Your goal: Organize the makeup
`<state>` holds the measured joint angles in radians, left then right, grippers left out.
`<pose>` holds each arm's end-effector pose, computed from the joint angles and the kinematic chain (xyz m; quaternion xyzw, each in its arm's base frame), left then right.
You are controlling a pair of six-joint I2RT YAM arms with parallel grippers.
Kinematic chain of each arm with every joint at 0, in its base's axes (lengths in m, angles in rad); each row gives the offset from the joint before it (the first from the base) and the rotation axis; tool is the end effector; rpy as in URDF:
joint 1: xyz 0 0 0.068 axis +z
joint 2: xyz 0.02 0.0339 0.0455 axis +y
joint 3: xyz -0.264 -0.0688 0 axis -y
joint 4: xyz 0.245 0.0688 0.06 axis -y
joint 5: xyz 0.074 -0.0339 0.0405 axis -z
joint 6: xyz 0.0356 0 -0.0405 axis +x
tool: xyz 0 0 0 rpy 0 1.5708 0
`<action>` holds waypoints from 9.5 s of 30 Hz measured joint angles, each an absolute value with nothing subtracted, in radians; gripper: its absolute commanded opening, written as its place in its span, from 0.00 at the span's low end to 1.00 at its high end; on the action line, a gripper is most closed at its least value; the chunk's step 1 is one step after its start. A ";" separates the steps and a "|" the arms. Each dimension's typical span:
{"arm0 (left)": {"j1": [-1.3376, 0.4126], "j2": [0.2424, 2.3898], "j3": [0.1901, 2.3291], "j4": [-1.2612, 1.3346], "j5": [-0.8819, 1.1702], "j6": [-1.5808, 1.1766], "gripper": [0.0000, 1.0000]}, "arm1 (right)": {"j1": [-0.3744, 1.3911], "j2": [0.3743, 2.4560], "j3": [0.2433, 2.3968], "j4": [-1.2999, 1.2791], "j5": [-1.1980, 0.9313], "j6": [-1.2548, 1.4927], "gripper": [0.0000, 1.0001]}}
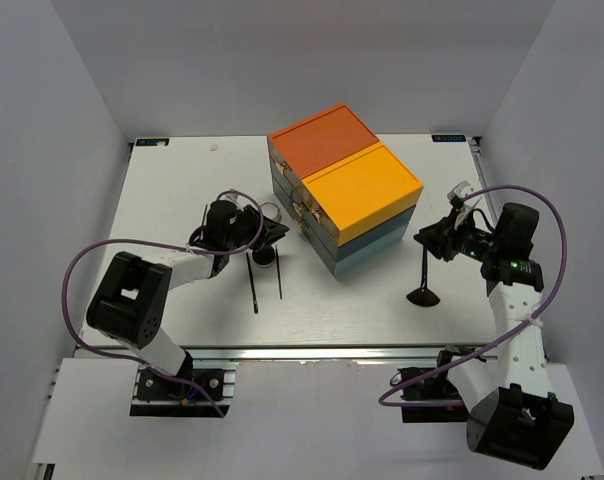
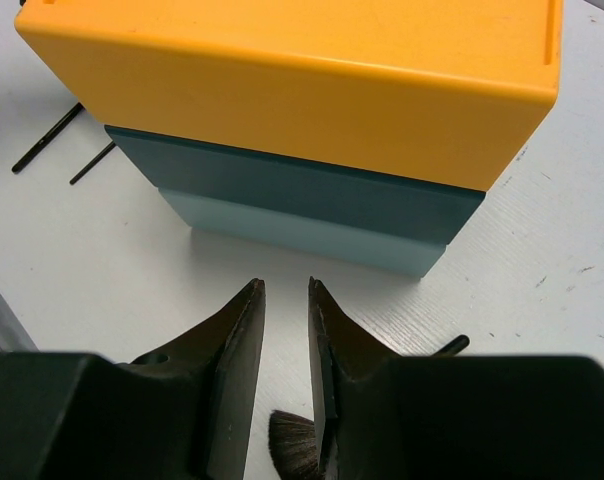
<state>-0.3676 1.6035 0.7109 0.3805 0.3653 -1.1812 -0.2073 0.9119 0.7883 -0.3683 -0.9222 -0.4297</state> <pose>0.2964 -0.1278 0.1717 -0.2516 0.8158 -0.4593 0.2453 0.1948 -0.0120 0.3065 -0.3124 0.7383 0.2185 0.5564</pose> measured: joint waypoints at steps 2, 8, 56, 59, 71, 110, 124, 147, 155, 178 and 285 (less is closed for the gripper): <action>-0.364 1.593 0.706 0.385 0.368 -1.178 0.48 | -0.207 0.912 0.788 -0.368 -0.923 -0.430 0.30; -0.362 1.593 0.752 0.417 0.392 -1.169 0.61 | -0.207 0.912 0.788 -0.368 -0.923 -0.430 0.30; -0.343 1.711 0.744 0.642 0.426 -1.254 0.21 | -0.207 0.912 0.787 -0.368 -0.921 -0.430 0.30; -0.325 1.666 0.706 0.620 0.425 -1.241 0.21 | -0.207 0.912 0.787 -0.368 -0.921 -0.430 0.30; -0.287 1.548 0.636 0.523 0.405 -1.182 0.57 | -0.207 0.912 0.787 -0.378 -0.922 -0.461 0.34; -0.210 0.952 0.697 -0.424 -0.098 -0.751 0.83 | -0.073 1.378 0.688 -0.376 -0.206 -0.284 0.55; -0.204 0.889 0.705 -0.564 -0.260 -0.718 0.84 | -0.026 1.510 0.757 -0.258 -0.026 -0.148 0.00; -0.111 1.149 0.901 -0.536 -0.268 -0.530 0.94 | 0.375 0.884 1.007 -0.858 -0.867 -1.160 0.00; -0.094 1.291 0.904 -0.462 -0.164 -0.418 0.95 | 0.996 1.183 1.287 -0.332 -0.416 -0.527 0.00; -0.066 1.294 0.878 -0.411 -0.167 -0.362 0.97 | 0.997 1.701 1.499 -0.207 0.464 -0.399 0.19; -0.193 1.348 0.941 0.087 0.441 -1.164 0.00 | 0.189 1.002 1.082 -0.128 -0.766 -0.072 0.40</action>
<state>-0.1928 1.3476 0.9413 0.0872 0.4412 -1.1645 0.1894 1.0019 1.0817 -0.1284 -0.7662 -0.0719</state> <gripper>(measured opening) 0.008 0.405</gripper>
